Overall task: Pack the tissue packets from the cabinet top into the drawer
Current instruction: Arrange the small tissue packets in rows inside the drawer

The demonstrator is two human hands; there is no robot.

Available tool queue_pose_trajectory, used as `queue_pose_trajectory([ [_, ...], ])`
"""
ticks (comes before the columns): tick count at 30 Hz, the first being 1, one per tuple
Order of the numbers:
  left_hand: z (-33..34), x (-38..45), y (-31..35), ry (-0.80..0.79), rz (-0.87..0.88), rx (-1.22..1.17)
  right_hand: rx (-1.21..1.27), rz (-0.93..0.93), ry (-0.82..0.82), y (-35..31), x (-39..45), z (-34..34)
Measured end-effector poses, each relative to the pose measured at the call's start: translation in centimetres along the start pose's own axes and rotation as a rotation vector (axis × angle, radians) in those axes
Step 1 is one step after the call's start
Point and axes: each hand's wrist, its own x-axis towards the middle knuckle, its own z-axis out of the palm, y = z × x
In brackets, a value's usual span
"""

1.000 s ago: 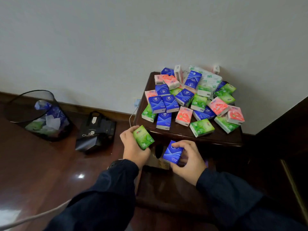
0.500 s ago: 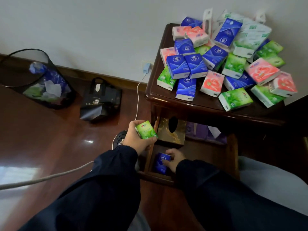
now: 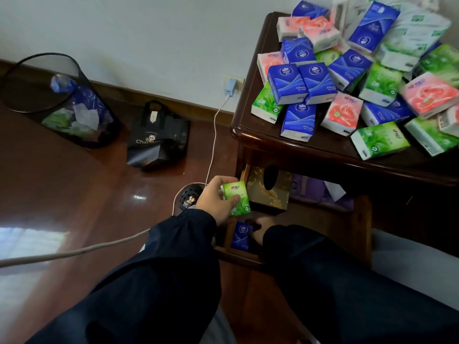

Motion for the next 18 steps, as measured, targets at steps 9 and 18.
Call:
queue_pose_trajectory([
  [9, 0.6, -0.4, 0.5, 0.008, -0.084, -0.029, 0.574, 0.059, -0.179, -0.6, -4.2, -2.7],
  [18, 2.9, -0.7, 1.4, -0.215, -0.180, -0.054, 1.024, -0.286, -0.187, -0.3, -8.2, -7.7],
])
